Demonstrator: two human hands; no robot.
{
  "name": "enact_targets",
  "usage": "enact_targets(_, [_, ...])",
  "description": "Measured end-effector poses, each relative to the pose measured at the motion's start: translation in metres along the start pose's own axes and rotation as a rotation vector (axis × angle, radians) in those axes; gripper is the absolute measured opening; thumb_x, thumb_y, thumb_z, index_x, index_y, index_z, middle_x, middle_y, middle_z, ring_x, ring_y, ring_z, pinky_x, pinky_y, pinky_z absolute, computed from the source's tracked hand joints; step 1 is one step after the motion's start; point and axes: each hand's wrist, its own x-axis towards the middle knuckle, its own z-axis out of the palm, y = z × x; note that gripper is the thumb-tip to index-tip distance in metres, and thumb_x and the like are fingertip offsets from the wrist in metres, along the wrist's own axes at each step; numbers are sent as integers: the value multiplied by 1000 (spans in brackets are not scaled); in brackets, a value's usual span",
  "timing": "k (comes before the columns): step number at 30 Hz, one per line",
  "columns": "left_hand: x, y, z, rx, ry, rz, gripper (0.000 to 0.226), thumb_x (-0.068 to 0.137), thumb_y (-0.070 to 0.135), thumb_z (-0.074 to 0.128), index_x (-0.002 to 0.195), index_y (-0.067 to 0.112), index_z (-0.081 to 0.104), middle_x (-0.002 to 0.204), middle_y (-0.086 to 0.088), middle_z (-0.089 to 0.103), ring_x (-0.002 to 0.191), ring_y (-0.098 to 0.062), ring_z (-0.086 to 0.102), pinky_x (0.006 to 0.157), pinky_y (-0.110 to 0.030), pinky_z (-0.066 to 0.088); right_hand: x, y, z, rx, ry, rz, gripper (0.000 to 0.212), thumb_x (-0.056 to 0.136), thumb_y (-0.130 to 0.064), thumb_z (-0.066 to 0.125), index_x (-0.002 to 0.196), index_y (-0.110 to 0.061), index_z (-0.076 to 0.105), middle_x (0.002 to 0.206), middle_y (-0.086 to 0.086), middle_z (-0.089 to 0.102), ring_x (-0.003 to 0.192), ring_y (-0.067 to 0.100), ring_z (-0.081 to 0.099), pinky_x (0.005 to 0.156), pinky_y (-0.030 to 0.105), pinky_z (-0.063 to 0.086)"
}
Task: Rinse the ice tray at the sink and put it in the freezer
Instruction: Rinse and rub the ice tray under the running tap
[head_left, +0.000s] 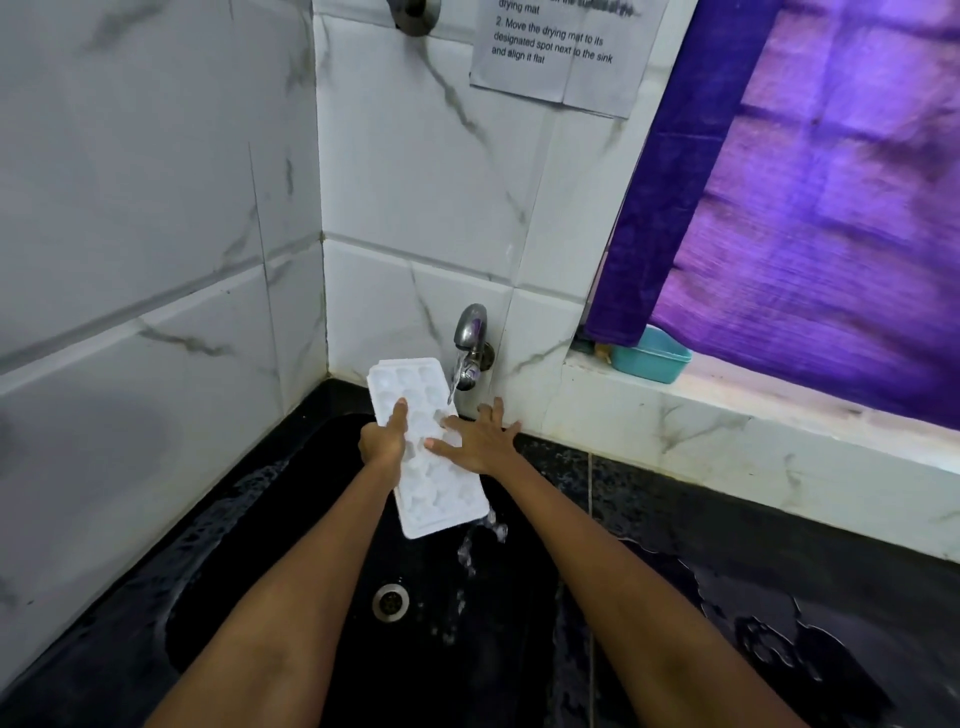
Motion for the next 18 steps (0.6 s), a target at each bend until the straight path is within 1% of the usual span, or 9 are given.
enact_targets(3, [-1,0,5,6,-3,15,49,86,47,62,98,-1,66,88,-9,63,82,-28,63,71,-31,49,1,-3,-3,-73,69,27,71,84,-73,33,143,-33,30,156,21,2,143,39,-19,104,72,-10])
enact_targets(4, [-2,1,7,-8,-5,10,47,87,46,62,97,0,65,88,-9,62,81,-27,62,71,-31,49,2,-6,-3,-53,55,13,73,84,-72,34,144,-32,27,156,21,0,142,39,-21,106,72,-8])
enact_targets(6, [-4,4,8,-37,-3,2,40,87,45,62,91,4,62,89,-9,62,82,-27,62,72,-31,49,0,-6,-3,83,-16,-9,73,84,-70,39,145,-36,22,157,18,-4,141,38,-24,110,69,-3])
enact_targets(7, [-3,4,7,-43,0,4,39,87,44,62,89,5,61,90,-9,62,84,-27,63,72,-31,48,-2,-1,-3,164,-28,-18,68,84,-68,42,144,-39,25,157,16,-3,142,36,-24,112,67,-1])
enact_targets(9, [0,5,3,-53,25,11,41,87,44,62,93,4,63,95,-11,65,91,-30,65,73,-33,50,-6,13,-2,275,36,-77,54,87,-59,48,138,-42,38,157,13,6,144,33,-17,115,62,1])
enact_targets(11, [4,1,0,-80,65,-9,49,88,44,62,105,-2,64,106,-15,68,100,-33,66,79,-34,52,-10,25,4,268,116,-139,44,88,-53,51,131,-41,50,156,14,14,145,32,-11,115,60,3])
enact_targets(12, [4,0,0,-92,79,-21,53,88,44,62,110,-4,64,110,-15,68,102,-34,66,82,-35,52,-13,27,8,257,106,-137,44,87,-54,52,130,-41,51,156,14,13,145,32,-12,114,63,1])
enact_targets(15, [1,-3,3,-89,80,-37,55,88,46,61,112,-4,64,114,-16,68,103,-34,66,81,-33,51,-14,18,15,209,9,-15,55,85,-63,46,136,-41,41,157,14,1,142,34,-23,105,70,-12])
enact_targets(18, [-2,2,9,-65,66,-22,55,89,46,59,112,-4,63,114,-17,67,103,-34,65,79,-33,50,-12,4,10,170,-41,22,72,82,-69,44,143,-34,28,157,18,-9,140,36,-29,104,71,-11])
